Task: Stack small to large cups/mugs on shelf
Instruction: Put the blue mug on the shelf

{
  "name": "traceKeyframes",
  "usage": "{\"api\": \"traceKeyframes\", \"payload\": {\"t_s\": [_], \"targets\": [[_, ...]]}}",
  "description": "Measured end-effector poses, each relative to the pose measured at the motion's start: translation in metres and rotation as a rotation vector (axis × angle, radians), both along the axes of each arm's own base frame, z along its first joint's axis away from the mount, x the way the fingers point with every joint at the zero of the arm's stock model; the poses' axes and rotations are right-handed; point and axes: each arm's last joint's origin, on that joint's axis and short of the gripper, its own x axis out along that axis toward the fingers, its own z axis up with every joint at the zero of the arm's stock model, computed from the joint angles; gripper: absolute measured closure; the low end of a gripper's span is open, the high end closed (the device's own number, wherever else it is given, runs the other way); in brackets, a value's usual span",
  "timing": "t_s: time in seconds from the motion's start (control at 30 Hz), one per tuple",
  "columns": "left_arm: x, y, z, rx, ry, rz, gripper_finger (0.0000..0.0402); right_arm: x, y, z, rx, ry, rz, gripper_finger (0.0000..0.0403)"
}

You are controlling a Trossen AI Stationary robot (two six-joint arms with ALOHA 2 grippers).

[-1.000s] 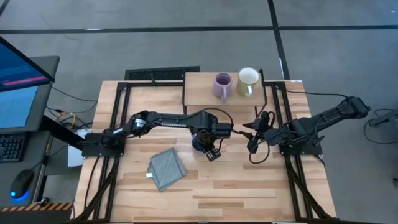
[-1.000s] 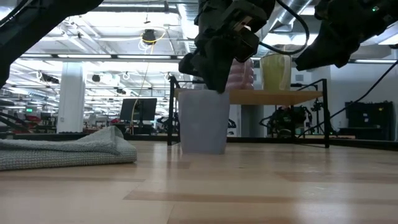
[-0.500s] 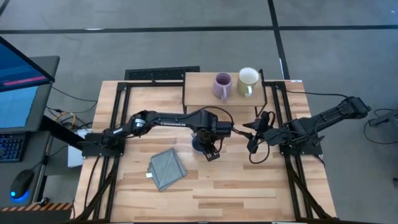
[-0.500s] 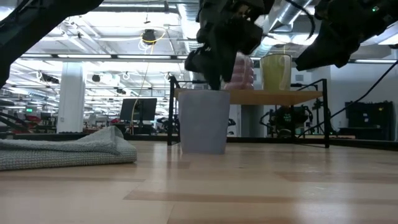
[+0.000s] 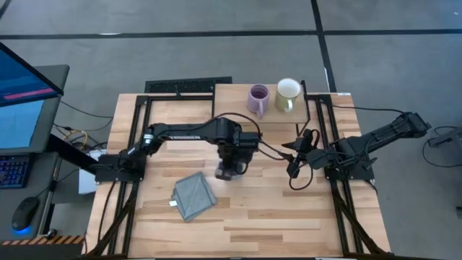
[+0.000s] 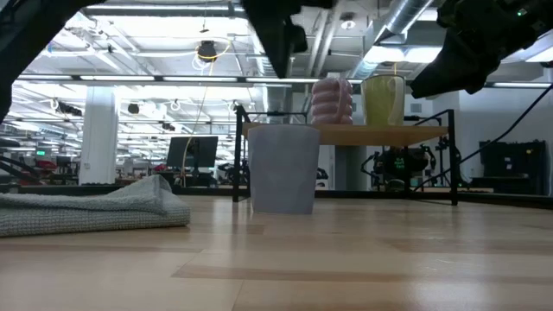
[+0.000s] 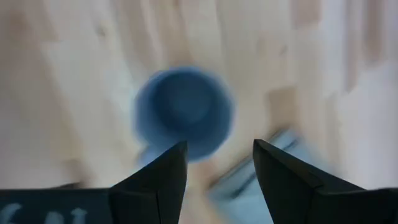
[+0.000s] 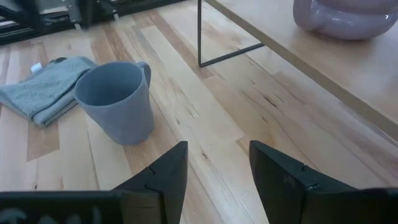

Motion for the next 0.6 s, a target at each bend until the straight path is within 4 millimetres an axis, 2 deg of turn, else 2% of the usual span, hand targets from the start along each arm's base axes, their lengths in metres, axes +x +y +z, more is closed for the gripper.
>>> {"api": "traceKeyframes", "payload": {"t_s": [0.13, 0.27, 0.6], "targets": [[-0.008, 0.004, 0.013, 0.190, -0.032, -0.200, 0.0229, 0.000, 0.000, 0.000, 0.001, -0.003, -0.001, 0.0210], [-0.011, 0.009, 0.017, 0.262, -0.037, -0.336, 0.0229, 0.001, 0.000, 0.001, 0.005, -0.014, -0.002, 0.0210], [-0.010, 0.004, 0.010, 0.066, -0.054, -0.446, 0.0229, 0.001, 0.000, 0.002, 0.007, -0.024, -0.007, 0.0210]]}}
